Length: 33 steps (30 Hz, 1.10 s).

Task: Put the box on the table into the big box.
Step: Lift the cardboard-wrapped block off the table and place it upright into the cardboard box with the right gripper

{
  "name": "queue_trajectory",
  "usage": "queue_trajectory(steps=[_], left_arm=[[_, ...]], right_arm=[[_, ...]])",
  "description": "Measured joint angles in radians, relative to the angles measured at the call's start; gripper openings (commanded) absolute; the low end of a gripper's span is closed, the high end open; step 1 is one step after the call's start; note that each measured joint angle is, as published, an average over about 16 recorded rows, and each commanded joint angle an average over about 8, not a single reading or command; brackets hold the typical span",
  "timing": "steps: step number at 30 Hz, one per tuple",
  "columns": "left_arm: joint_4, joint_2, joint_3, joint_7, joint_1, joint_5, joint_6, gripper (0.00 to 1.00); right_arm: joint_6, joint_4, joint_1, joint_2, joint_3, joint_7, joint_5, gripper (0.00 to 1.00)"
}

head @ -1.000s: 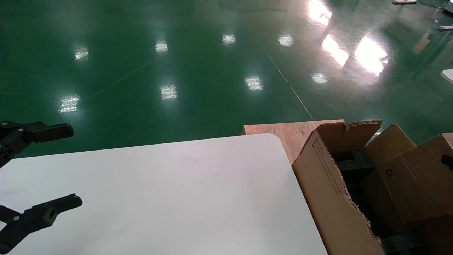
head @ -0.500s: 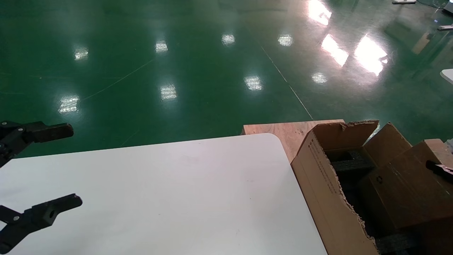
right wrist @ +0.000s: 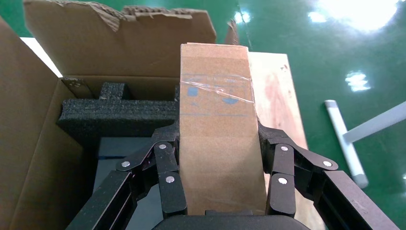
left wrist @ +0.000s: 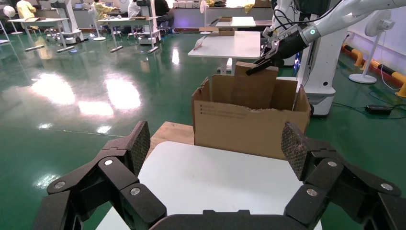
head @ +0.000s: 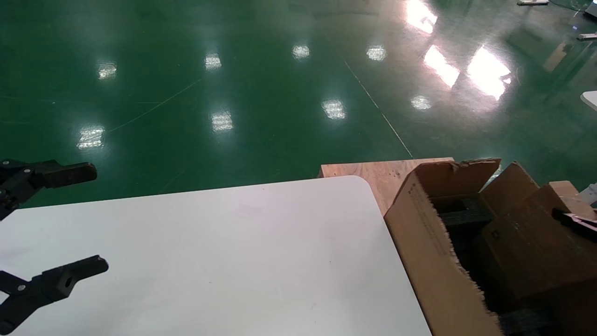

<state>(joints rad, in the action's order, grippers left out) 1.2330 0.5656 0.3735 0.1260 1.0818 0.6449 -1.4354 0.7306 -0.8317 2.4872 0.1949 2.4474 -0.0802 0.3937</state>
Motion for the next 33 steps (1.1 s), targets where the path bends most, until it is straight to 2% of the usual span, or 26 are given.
queue_trajectory(steps=[16, 25, 33], left_arm=[[0.000, 0.000, 0.000, 0.000, 0.000, 0.000, 0.000, 1.00], [0.000, 0.000, 0.000, 0.000, 0.000, 0.000, 0.000, 1.00], [0.000, 0.000, 0.000, 0.000, 0.000, 0.000, 0.000, 1.00]], right_arm=[[0.007, 0.052, 0.136, 0.014, 0.218, 0.054, -0.067, 0.00], [-0.019, 0.044, 0.230, 0.007, 0.339, 0.063, -0.062, 0.00], [-0.046, 0.029, 0.290, 0.003, 0.397, 0.056, -0.033, 0.00]])
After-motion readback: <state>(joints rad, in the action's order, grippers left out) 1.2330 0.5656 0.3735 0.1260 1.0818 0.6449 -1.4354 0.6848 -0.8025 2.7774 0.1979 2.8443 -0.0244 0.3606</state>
